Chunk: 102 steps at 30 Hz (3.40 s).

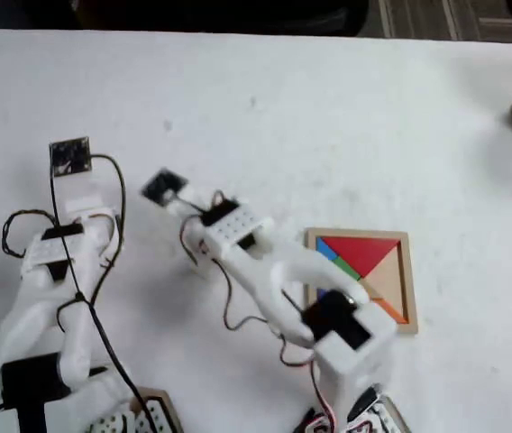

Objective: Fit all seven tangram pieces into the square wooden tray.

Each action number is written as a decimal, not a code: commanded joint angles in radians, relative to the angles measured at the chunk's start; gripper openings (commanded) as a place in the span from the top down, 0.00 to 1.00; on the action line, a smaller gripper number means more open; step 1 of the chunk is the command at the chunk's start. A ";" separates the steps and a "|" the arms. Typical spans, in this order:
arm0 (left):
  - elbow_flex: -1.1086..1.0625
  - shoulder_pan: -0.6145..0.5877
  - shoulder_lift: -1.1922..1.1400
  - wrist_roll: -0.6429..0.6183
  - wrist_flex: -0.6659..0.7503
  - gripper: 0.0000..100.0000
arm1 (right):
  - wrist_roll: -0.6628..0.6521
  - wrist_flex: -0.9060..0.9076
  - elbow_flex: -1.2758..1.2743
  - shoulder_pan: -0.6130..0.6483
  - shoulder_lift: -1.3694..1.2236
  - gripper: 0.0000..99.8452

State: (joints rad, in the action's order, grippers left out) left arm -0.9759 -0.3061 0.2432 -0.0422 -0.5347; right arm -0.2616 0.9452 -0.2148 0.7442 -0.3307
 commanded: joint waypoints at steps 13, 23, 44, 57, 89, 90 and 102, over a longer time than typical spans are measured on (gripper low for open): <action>0.032 -0.015 -0.001 0.011 0.028 0.98 | -0.100 0.433 0.442 -0.136 -0.084 0.77; 0.032 -0.015 -0.001 0.011 0.028 0.98 | -0.233 0.421 0.457 -0.151 -0.291 0.73; 0.032 -0.015 -0.001 0.011 0.028 0.98 | -0.333 0.613 0.473 -0.005 -0.363 0.77; 0.032 -0.015 -0.001 0.011 0.028 0.98 | -0.258 0.659 0.480 -0.035 -0.357 0.98; 0.031 -0.015 -0.001 0.011 0.028 0.98 | -0.164 0.472 -0.229 -0.966 0.473 0.98; 0.031 -0.015 -0.001 0.011 0.028 0.98 | -0.164 0.441 -0.256 -0.967 0.473 0.98; 0.029 -0.015 -0.001 0.011 0.028 0.98 | -0.170 0.335 -0.342 -1.006 0.473 0.97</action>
State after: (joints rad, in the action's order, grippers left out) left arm -0.9759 -0.3061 0.2432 -0.0422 -0.5347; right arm -0.4166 1.2904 -0.5616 -0.2501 0.0959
